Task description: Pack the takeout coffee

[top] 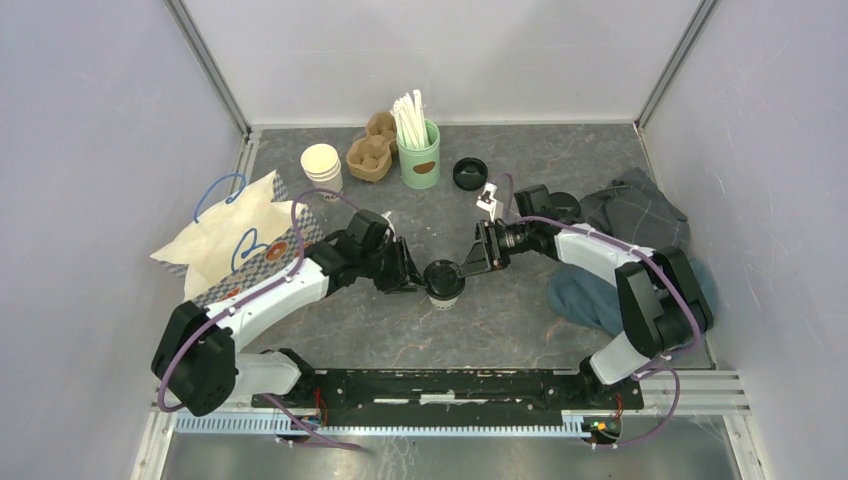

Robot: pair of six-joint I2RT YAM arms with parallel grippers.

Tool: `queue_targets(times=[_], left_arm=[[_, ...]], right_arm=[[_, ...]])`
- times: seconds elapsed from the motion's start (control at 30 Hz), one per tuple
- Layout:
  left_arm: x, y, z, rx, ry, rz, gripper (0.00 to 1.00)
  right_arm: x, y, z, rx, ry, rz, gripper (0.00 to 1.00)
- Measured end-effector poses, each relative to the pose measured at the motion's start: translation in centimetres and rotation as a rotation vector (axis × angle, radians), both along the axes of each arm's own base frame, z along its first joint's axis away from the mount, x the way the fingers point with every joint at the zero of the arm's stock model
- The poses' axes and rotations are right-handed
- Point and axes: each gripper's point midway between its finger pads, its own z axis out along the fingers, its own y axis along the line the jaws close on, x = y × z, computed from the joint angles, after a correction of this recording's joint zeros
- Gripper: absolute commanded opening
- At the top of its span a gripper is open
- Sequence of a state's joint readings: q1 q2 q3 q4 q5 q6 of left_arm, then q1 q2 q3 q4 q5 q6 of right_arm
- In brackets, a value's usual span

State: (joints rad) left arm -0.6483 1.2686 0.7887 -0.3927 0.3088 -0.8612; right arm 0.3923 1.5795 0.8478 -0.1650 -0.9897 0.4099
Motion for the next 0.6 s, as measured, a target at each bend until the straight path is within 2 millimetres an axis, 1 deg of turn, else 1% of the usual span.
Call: queue_targets(times=[0.07, 0.17, 0.27, 0.33, 0.43, 0.53, 0.6], left_arm=[[-0.1, 0.2, 0.1, 0.014, -0.004, -0.001, 0.47], [-0.6, 0.5, 0.3, 0.042, 0.002, -0.020, 0.49], [-0.6, 0.4, 1.3, 0.053, 0.000, -0.036, 0.52], [-0.3, 0.3, 2.2, 0.055, -0.014, -0.048, 0.55], [-0.1, 0.2, 3.2, 0.060, -0.028, -0.060, 0.61], [0.0, 0.2, 3.8, 0.061, -0.038, -0.066, 0.62], [0.1, 0.0, 3.9, 0.055, -0.043, -0.070, 0.65]], right_arm=[[0.4, 0.0, 0.3, -0.014, -0.016, 0.003, 0.58], [1.2, 0.2, 1.2, -0.019, -0.048, 0.008, 0.63], [1.9, 0.3, 2.1, -0.021, -0.072, 0.012, 0.66], [2.2, 0.3, 2.6, -0.024, -0.081, 0.009, 0.67], [2.4, 0.0, 2.4, -0.044, -0.085, 0.005, 0.67], [2.0, -0.5, 1.7, -0.082, -0.072, 0.007, 0.64], [1.7, -0.7, 1.4, -0.092, -0.068, 0.011, 0.64]])
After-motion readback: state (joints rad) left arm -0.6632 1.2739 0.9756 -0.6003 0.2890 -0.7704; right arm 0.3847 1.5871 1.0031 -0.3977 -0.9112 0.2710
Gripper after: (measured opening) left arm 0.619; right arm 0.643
